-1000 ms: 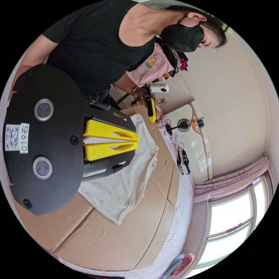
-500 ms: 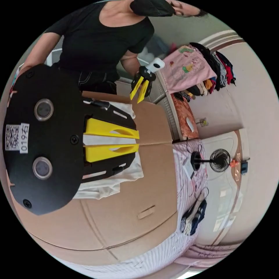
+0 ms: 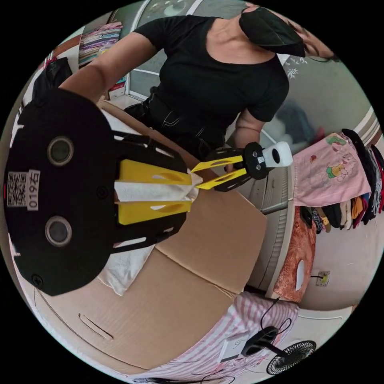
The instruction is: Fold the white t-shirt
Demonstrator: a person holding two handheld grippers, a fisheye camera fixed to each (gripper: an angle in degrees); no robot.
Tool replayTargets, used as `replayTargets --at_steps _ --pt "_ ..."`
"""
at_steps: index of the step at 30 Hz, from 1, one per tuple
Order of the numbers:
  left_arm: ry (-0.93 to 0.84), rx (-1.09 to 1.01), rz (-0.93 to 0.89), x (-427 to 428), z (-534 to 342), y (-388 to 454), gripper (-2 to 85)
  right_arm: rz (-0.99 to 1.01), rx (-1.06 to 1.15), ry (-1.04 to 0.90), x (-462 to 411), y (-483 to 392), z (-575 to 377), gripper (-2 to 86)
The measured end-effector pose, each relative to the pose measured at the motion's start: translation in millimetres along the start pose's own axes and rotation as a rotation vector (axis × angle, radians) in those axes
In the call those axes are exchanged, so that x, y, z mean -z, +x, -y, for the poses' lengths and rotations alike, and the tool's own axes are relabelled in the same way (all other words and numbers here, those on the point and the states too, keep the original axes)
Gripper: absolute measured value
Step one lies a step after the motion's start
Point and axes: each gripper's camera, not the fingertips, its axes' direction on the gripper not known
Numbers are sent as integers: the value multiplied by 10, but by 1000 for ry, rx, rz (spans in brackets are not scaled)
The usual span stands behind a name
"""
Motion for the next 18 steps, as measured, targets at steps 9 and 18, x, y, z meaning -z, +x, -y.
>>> replayTargets --at_steps 9,18 --pt "7 20 -3 396 -100 -139 62 38 69 -289 154 994 1316 81" --pt "26 30 -4 689 -138 -209 54 134 104 -484 125 1784 2278 53"
